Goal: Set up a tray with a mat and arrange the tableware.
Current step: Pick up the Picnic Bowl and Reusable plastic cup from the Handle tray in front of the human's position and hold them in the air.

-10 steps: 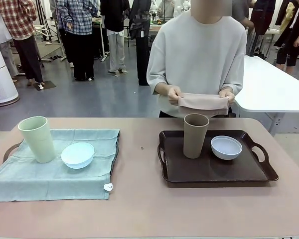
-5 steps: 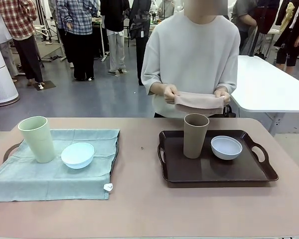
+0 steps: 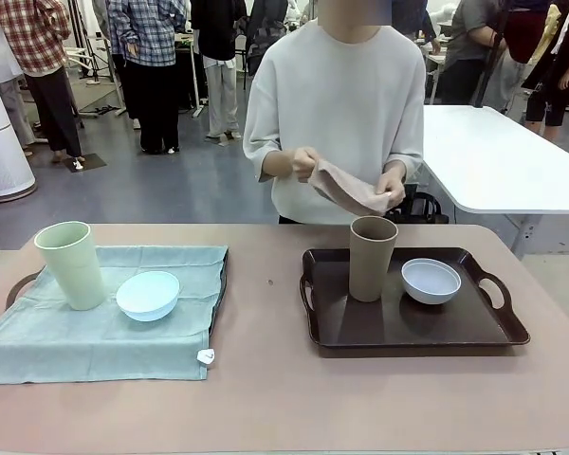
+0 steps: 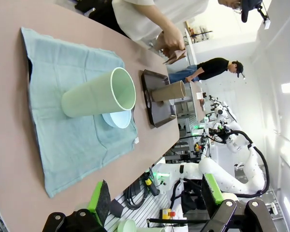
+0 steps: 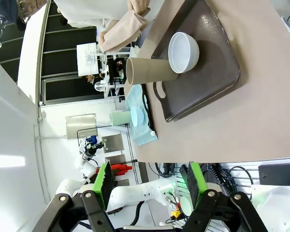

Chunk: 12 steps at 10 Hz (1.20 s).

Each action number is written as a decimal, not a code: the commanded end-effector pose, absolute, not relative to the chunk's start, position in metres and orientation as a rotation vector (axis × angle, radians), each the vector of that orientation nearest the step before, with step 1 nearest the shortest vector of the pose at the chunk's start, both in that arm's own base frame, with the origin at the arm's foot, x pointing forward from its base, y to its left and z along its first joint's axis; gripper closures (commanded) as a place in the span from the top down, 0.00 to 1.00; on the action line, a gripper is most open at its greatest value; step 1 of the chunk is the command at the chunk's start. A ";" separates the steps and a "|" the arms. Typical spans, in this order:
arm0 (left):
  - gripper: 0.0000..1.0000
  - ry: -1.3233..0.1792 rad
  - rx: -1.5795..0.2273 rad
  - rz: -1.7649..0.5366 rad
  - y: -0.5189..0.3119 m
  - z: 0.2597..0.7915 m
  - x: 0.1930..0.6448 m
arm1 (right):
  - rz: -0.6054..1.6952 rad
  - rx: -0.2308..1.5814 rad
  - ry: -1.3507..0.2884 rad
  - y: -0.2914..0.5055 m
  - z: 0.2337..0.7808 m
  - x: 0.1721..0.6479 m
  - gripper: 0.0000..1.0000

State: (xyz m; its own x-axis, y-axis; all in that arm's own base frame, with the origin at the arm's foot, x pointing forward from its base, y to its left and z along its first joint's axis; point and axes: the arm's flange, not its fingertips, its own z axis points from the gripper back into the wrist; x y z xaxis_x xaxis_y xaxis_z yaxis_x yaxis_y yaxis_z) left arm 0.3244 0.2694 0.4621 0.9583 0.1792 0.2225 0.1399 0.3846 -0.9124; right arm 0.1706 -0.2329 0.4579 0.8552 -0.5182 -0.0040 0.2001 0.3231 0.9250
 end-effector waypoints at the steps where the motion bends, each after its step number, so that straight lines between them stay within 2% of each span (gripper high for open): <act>1: 1.00 -0.312 -1.192 0.023 0.269 0.462 0.322 | -0.469 1.164 -0.328 -0.234 0.458 0.171 0.81; 3: 1.00 -0.306 -1.181 0.025 0.269 0.462 0.324 | -0.482 1.151 -0.318 -0.233 0.458 0.171 0.81; 4: 1.00 -0.325 -1.152 -0.009 0.254 0.482 0.335 | -0.412 1.049 -0.298 -0.230 0.473 0.177 0.81; 5: 1.00 -0.340 -1.070 -0.102 0.224 0.505 0.347 | -0.350 0.926 -0.267 -0.221 0.487 0.194 0.81; 8: 1.00 -0.422 -0.889 -0.340 0.138 0.576 0.380 | -0.348 0.782 -0.154 -0.188 0.509 0.247 0.81; 12: 1.00 -0.365 -0.689 -0.732 0.001 0.599 0.414 | -0.334 0.601 -0.100 -0.122 0.551 0.308 0.81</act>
State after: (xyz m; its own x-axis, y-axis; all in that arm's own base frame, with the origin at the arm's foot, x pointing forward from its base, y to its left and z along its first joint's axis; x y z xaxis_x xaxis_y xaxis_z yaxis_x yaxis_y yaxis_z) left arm 0.4023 0.0165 0.6077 0.7523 -0.4019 0.5221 0.6545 0.5471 -0.5219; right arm 0.2934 -0.1309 0.5457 0.9409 -0.3381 0.0173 0.2534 0.7372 0.6263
